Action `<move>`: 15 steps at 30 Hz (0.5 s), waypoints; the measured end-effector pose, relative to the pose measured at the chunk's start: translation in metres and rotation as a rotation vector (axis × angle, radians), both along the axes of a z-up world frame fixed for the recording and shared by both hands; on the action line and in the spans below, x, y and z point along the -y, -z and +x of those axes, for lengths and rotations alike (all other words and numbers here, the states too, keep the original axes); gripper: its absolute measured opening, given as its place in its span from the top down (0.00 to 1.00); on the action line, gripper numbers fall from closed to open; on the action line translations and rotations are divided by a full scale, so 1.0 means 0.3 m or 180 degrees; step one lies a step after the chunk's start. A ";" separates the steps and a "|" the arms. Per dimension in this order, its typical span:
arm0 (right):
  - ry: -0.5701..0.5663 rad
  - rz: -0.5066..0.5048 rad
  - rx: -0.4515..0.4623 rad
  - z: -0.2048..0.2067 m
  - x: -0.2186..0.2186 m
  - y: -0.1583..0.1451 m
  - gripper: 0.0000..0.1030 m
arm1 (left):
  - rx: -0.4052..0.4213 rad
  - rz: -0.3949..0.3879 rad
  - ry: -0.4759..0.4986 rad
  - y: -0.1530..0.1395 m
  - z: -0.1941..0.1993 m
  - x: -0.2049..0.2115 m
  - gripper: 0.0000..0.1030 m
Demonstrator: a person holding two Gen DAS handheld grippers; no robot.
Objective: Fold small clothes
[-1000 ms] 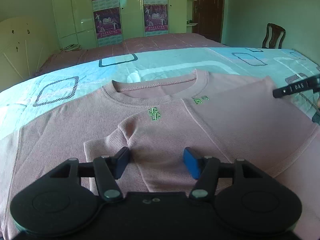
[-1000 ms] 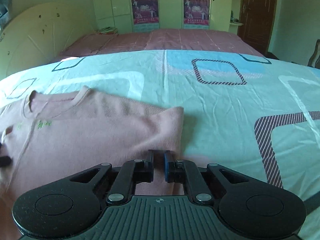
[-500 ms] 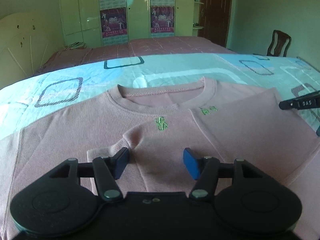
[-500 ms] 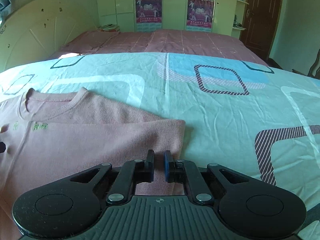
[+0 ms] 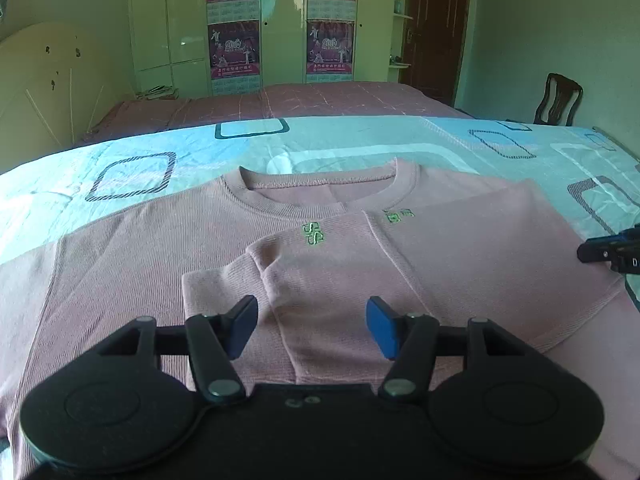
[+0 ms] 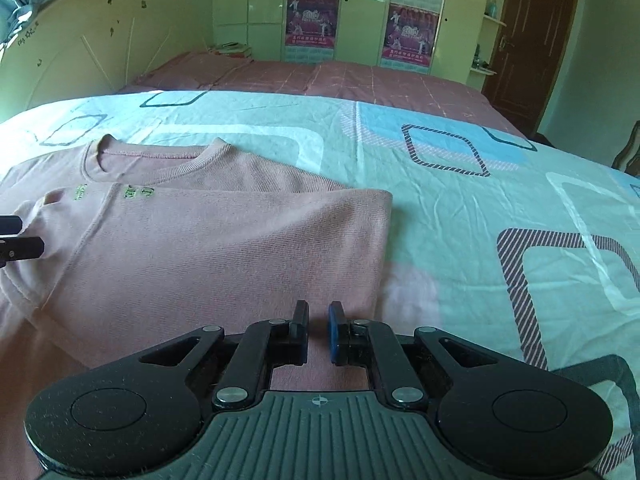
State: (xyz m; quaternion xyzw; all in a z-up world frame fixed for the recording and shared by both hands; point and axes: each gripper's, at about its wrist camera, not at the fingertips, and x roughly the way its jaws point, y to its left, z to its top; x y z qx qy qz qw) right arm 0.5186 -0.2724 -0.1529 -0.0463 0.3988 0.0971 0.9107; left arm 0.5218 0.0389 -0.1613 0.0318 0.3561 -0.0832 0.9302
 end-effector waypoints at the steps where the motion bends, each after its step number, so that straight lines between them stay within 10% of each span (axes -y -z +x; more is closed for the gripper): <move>1: -0.0029 -0.0057 0.0010 -0.026 -0.009 0.003 0.92 | -0.0016 -0.0020 -0.0014 0.005 -0.008 -0.003 0.43; 15: 0.0120 -0.0012 -0.0035 -0.131 -0.010 0.035 0.79 | -0.0017 0.0115 -0.0121 0.031 -0.083 -0.052 0.40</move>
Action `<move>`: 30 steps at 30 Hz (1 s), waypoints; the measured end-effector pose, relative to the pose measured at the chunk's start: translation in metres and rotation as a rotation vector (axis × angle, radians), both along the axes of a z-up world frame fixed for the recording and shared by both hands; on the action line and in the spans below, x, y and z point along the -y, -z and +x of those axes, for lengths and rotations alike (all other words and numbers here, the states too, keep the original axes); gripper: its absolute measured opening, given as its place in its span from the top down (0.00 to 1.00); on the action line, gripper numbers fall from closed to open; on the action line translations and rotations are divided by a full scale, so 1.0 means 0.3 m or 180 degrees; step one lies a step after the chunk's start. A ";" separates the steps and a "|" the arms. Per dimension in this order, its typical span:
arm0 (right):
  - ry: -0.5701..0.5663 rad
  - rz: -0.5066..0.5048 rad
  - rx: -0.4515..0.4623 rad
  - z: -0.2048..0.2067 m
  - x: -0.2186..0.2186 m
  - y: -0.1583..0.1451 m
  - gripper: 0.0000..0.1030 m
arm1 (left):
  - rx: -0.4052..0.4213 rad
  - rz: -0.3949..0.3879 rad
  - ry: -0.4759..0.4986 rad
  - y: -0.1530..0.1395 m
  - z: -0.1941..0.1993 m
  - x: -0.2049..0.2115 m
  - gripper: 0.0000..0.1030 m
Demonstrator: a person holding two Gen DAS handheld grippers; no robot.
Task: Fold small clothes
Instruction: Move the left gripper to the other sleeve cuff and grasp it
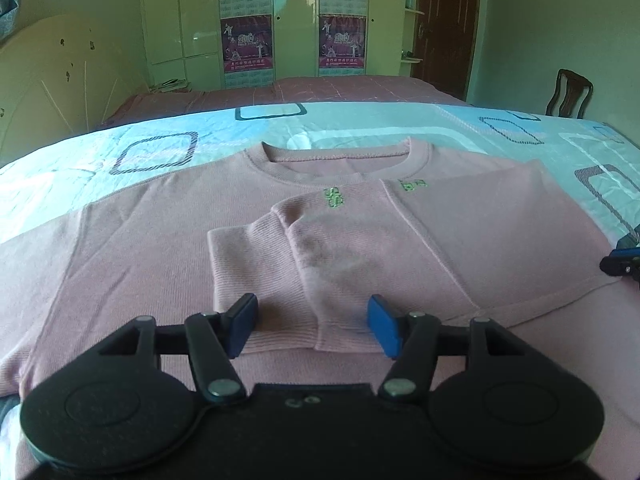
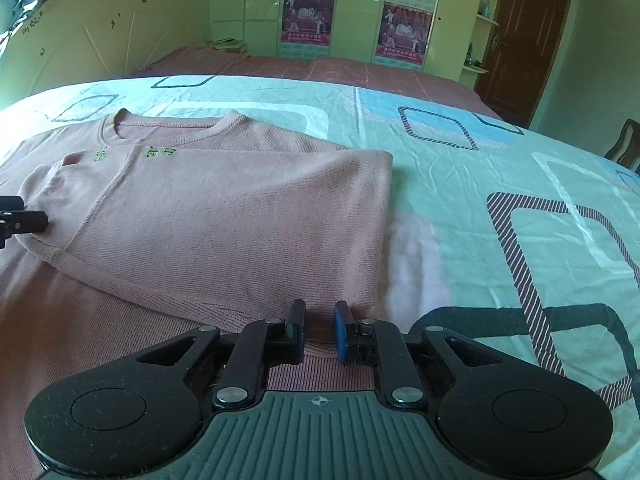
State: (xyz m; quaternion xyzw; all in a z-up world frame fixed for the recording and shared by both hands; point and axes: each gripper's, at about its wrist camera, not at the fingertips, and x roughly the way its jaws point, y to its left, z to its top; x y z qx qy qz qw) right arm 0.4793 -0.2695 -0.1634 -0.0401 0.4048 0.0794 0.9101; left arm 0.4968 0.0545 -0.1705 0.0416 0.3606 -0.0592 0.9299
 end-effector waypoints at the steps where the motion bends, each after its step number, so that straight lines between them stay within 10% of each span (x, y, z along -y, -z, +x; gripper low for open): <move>1: 0.0030 0.0036 0.0020 -0.013 0.004 -0.015 0.75 | 0.0020 0.0008 -0.0019 -0.006 -0.016 -0.019 0.40; 4: 0.0117 0.0100 0.0314 -0.074 -0.003 -0.076 0.36 | 0.0096 0.0036 -0.0236 -0.023 -0.071 -0.117 0.35; 15: 0.0026 0.0440 0.0192 -0.083 -0.192 -0.079 0.36 | 0.0144 -0.0377 -0.1768 -0.049 -0.357 -0.778 0.37; 30: 0.0447 0.0577 0.0015 0.049 -0.303 -0.077 0.36 | 0.0795 -0.2104 -0.3147 -0.036 -0.475 -1.457 0.48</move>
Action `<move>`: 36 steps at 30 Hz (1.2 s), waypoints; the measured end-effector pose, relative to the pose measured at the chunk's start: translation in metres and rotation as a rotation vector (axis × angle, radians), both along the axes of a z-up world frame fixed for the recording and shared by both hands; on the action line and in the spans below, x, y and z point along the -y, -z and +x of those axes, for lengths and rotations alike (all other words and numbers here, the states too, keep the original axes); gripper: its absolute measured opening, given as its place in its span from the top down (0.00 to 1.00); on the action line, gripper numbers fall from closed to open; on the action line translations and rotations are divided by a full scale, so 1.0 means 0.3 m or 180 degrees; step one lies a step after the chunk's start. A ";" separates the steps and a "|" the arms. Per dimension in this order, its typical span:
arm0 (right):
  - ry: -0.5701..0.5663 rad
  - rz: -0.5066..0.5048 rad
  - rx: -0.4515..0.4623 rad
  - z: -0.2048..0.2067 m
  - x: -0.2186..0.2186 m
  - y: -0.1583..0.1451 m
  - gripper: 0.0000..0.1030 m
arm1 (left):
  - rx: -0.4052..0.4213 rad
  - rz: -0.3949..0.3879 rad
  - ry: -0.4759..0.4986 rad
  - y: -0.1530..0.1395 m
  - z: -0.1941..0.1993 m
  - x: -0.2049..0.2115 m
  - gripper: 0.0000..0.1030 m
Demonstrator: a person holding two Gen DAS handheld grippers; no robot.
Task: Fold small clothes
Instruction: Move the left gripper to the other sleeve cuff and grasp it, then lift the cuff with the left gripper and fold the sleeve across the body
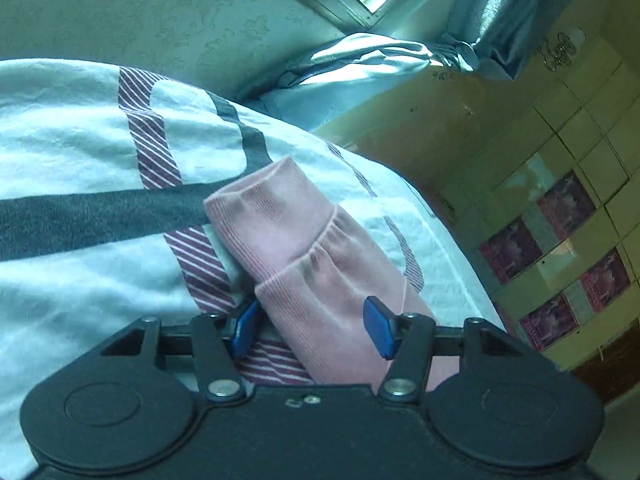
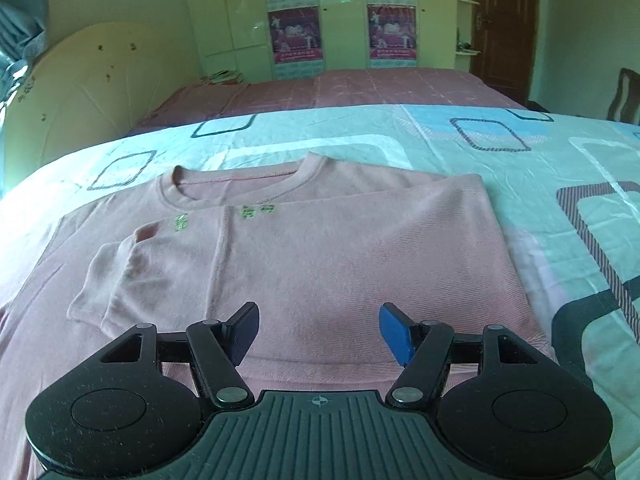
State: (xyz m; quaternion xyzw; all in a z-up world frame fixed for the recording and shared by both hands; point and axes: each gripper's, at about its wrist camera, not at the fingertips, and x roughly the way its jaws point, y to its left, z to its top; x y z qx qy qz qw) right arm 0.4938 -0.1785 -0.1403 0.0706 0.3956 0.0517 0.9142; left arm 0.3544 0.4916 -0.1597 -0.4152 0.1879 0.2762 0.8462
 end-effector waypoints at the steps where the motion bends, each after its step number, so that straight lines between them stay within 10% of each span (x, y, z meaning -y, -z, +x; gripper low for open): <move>1: 0.0099 0.0004 -0.0017 0.008 0.018 0.001 0.36 | 0.0008 0.0007 -0.0023 0.001 0.004 -0.017 0.49; 3: 0.0232 0.0007 -0.0043 0.018 0.050 0.001 0.36 | 0.0028 -0.0007 -0.0072 0.003 0.020 -0.047 0.56; 5: 0.0306 -0.0004 -0.0049 0.025 0.083 0.001 0.36 | -0.0036 0.0038 -0.0049 -0.001 0.038 -0.060 0.89; 14: 0.0448 0.0055 -0.0008 0.003 0.152 -0.008 0.36 | -0.0045 0.1146 0.1389 -0.166 0.296 0.401 0.89; 23: 0.0432 0.0254 0.0076 0.009 0.180 -0.043 0.36 | -0.0016 0.0863 0.2616 -0.129 0.519 1.048 0.89; 30: 0.0426 0.0593 0.0076 -0.002 0.248 -0.068 0.36 | -0.0329 0.1244 0.3385 -0.021 0.615 1.476 0.89; 33: 0.0338 0.0950 0.0009 -0.011 0.291 -0.063 0.36 | -0.0520 0.1372 0.3627 0.040 0.648 1.575 0.78; 36: 0.0286 0.1142 -0.0026 -0.020 0.315 -0.062 0.36 | -0.0487 0.1437 0.3746 0.062 0.629 1.622 0.44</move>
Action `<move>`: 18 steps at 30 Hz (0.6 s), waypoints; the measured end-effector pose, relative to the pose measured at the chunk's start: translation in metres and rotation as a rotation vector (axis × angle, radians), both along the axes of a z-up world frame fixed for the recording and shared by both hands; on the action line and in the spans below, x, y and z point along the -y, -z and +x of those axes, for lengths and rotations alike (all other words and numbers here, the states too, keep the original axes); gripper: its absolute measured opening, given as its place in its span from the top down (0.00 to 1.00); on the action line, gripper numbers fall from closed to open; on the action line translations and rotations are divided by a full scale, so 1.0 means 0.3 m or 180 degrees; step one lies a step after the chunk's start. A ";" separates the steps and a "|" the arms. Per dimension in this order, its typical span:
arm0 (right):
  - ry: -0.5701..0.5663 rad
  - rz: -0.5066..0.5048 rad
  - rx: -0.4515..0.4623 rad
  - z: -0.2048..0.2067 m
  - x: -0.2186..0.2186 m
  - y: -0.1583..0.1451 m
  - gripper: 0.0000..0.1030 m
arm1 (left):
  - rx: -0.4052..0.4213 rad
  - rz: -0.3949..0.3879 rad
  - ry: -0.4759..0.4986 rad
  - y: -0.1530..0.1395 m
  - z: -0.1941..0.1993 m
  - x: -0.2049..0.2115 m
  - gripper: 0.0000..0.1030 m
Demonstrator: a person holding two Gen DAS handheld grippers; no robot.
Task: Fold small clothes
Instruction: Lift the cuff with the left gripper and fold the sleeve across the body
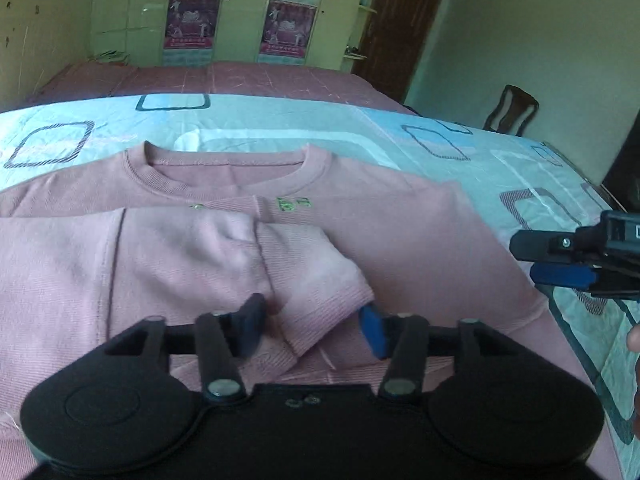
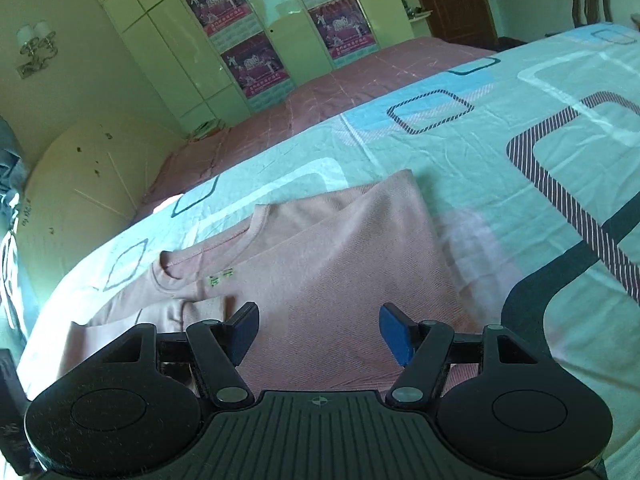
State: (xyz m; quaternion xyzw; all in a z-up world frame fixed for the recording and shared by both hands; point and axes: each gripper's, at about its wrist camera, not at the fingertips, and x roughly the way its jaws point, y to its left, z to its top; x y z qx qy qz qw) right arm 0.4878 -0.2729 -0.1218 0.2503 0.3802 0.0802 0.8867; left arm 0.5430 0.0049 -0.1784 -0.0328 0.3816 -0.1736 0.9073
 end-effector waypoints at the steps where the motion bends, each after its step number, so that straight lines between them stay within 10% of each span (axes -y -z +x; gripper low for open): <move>1: -0.0027 0.0066 -0.0010 -0.002 0.000 0.001 0.36 | 0.0040 0.0012 0.0016 -0.015 -0.018 0.003 0.41; 16: -0.0725 0.0740 -0.0378 0.119 -0.272 0.114 0.37 | 0.0019 0.0508 -0.1161 -0.064 -0.329 -0.648 0.62; 18: -0.0773 0.0652 -0.0430 0.145 -0.302 0.115 0.65 | 0.0044 0.0468 -0.1228 -0.061 -0.297 -0.695 0.62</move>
